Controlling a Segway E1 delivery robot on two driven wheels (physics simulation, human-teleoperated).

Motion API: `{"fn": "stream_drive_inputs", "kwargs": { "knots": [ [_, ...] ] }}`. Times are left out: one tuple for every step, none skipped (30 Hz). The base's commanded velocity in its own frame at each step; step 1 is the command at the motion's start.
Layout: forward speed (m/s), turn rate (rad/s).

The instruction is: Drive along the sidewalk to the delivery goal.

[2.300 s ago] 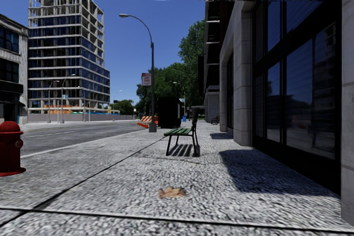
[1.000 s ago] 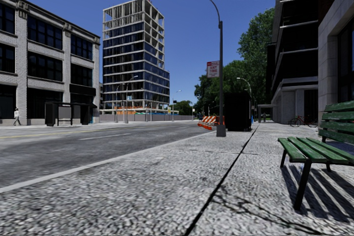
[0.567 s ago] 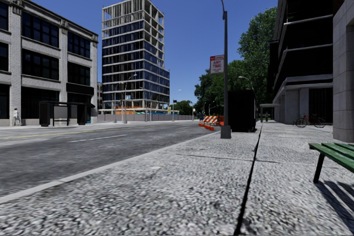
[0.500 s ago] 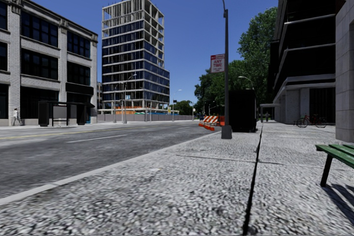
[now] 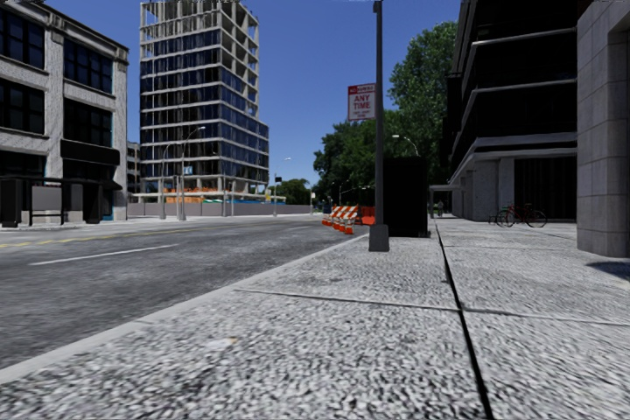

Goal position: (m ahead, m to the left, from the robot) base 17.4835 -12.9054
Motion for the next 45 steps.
{"fn": "stream_drive_inputs", "kwargs": {
  "knots": [
    [1.71, -0.69],
    [1.71, -0.69],
    [1.71, -0.69],
    [1.71, -0.69],
    [1.71, -0.69],
    [1.71, -0.69],
    [1.71, -0.69],
    [1.71, -0.69],
    [1.71, -0.69],
    [1.71, -0.66],
    [1.71, -0.18],
    [1.71, -0.04],
    [1.71, 0.00],
    [1.71, 0.00],
    [1.71, 0.00],
    [1.71, 0.00],
    [1.71, 0.00],
    [1.71, 0.00],
    [1.71, 0.00],
    [1.71, 0.00],
    [1.71, 0.00],
    [1.71, 0.00],
    [1.71, 0.00],
    [1.71, 0.00],
    [1.71, 0.00],
    [1.71, 0.00],
    [1.71, 0.00],
    [1.71, 0.00],
    [1.71, 0.00],
    [1.71, -0.17],
    [1.71, -0.44],
    [1.71, -0.61],
    [1.71, -0.61],
    [1.71, -0.70],
    [1.71, -0.73],
    [1.71, -0.75],
    [1.71, -0.75],
    [1.71, -0.75],
    [1.71, -0.75],
    [1.71, -0.76],
    [1.71, -0.76],
    [1.71, -0.76],
    [1.71, -0.76],
    [1.71, -0.76],
    [1.71, -0.68]
  ]
}}
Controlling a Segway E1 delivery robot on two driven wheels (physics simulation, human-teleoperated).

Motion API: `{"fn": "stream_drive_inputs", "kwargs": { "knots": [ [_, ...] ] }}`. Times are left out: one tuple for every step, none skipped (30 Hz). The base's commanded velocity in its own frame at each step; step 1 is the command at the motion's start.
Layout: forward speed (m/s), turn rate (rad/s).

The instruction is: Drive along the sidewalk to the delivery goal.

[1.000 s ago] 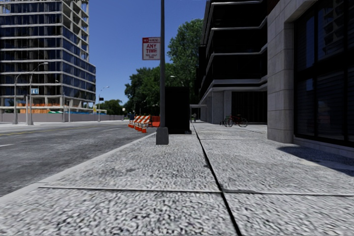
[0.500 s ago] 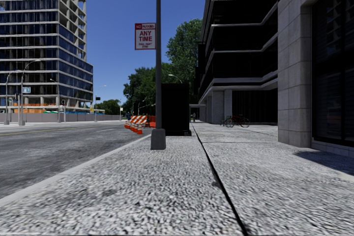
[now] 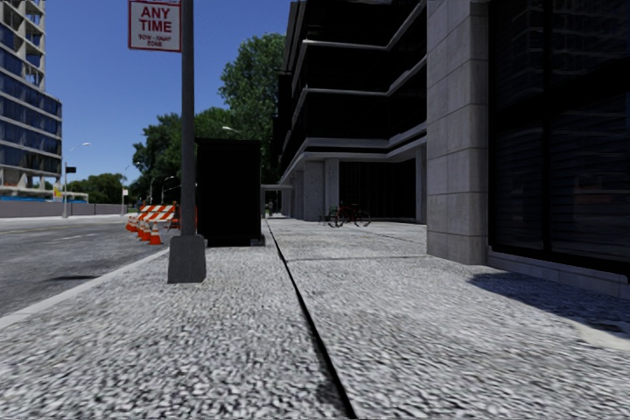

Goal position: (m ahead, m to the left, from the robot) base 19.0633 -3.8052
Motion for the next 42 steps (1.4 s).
{"fn": "stream_drive_inputs", "kwargs": {
  "knots": [
    [1.71, -0.32],
    [1.71, -0.30],
    [1.71, -0.29],
    [1.71, -0.12],
    [1.71, -0.04],
    [1.71, -0.01],
    [1.71, -0.01],
    [1.71, 0.00],
    [1.71, 0.00],
    [1.71, 0.00],
    [1.71, 0.00],
    [1.71, 0.00],
    [1.71, 0.00],
    [1.71, 0.00],
    [1.71, -0.21],
    [1.71, -0.65],
    [1.71, -1.20],
    [1.71, -1.20],
    [1.71, -1.20],
    [1.71, -1.20],
    [1.71, 0.00],
    [1.71, 0.00],
    [1.71, 0.00],
    [1.71, 0.00],
    [1.71, 0.00],
    [1.71, 0.00],
    [1.71, 0.00],
    [1.71, 0.00],
    [1.71, 0.00],
    [1.71, 0.00],
    [1.71, 0.00],
    [1.71, 0.00],
    [1.71, 0.00],
    [1.71, 0.00],
    [1.71, 0.00],
    [1.71, 0.00],
    [1.71, 0.00],
    [1.71, 0.00],
    [1.71, 0.00],
    [1.71, 0.00],
    [1.71, 0.00],
    [1.71, 0.00]
  ]
}}
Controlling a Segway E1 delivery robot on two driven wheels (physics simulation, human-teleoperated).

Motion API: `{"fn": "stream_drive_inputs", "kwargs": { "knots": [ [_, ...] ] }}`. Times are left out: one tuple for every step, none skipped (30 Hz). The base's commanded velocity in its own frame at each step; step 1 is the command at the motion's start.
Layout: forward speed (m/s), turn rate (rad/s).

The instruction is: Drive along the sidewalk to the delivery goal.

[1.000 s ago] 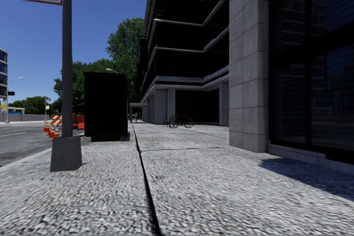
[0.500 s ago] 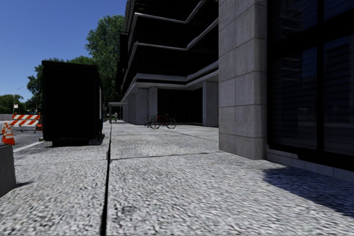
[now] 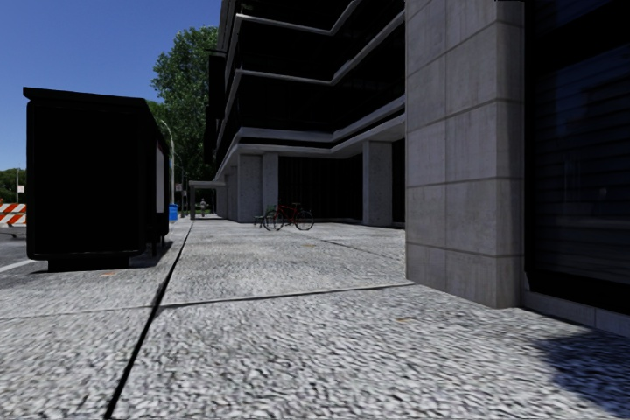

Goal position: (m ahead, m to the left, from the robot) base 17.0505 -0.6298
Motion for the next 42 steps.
{"fn": "stream_drive_inputs", "kwargs": {
  "knots": [
    [1.71, 0.00],
    [1.71, 0.00],
    [1.71, 0.00],
    [1.71, 0.00],
    [1.71, 0.00],
    [1.71, 0.00],
    [1.71, 0.00],
    [1.71, 0.00],
    [1.71, 0.00],
    [1.71, 0.00],
    [1.71, 0.00],
    [1.71, 0.00],
    [1.71, 0.00],
    [1.71, 0.00],
    [1.71, 0.00],
    [1.71, 0.00],
    [1.71, 0.00],
    [1.71, 0.00],
    [1.71, 0.00],
    [1.71, 0.00],
    [1.71, 0.00],
    [1.71, 0.00],
    [1.71, 0.00],
    [1.71, 0.00],
    [1.71, 0.00],
    [1.71, 0.00],
    [1.71, 0.00],
    [1.71, 0.00],
    [1.71, 0.00],
    [1.71, 0.00],
    [1.71, 0.00],
    [1.71, 0.00],
    [1.71, 0.00],
    [1.71, 0.00],
    [1.71, 0.00],
    [1.71, 0.00],
    [1.71, 0.00],
    [1.71, 0.00],
    [1.71, 0.00],
    [1.71, 0.00],
    [1.71, 0.00],
    [1.71, 0.00]
  ]
}}
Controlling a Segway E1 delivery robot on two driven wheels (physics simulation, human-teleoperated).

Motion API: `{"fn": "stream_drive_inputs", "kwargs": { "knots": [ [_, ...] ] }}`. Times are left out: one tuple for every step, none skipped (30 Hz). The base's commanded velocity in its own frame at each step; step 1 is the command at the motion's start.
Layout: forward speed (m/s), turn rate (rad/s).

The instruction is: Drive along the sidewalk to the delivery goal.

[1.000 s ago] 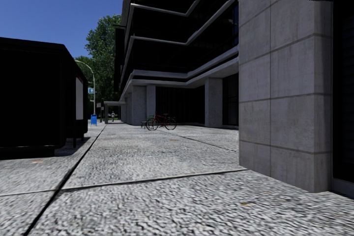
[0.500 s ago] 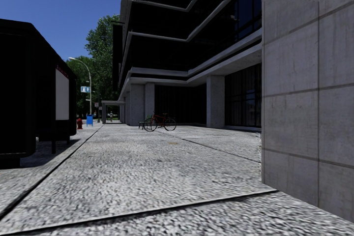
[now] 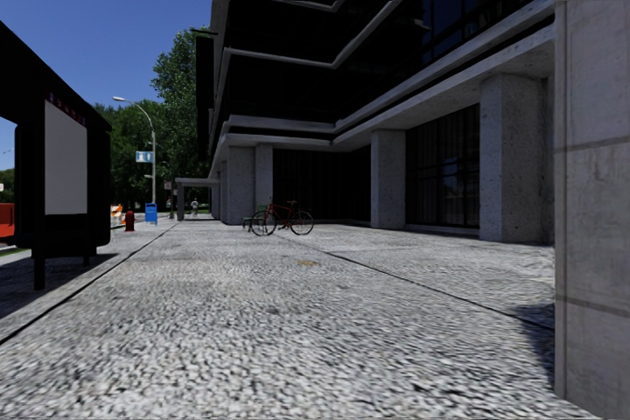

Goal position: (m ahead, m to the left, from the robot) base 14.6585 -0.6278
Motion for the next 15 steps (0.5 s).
{"fn": "stream_drive_inputs", "kwargs": {
  "knots": [
    [1.71, 0.00],
    [1.71, 0.00],
    [1.71, 0.00],
    [1.71, 0.00],
    [1.71, 0.00],
    [1.71, 0.00],
    [1.71, 0.00],
    [1.71, 0.00],
    [1.71, 0.00],
    [1.71, 0.00],
    [1.71, 0.00],
    [1.71, 0.00],
    [1.71, 0.00],
    [1.71, 0.00],
    [1.71, 0.00]
  ]
}}
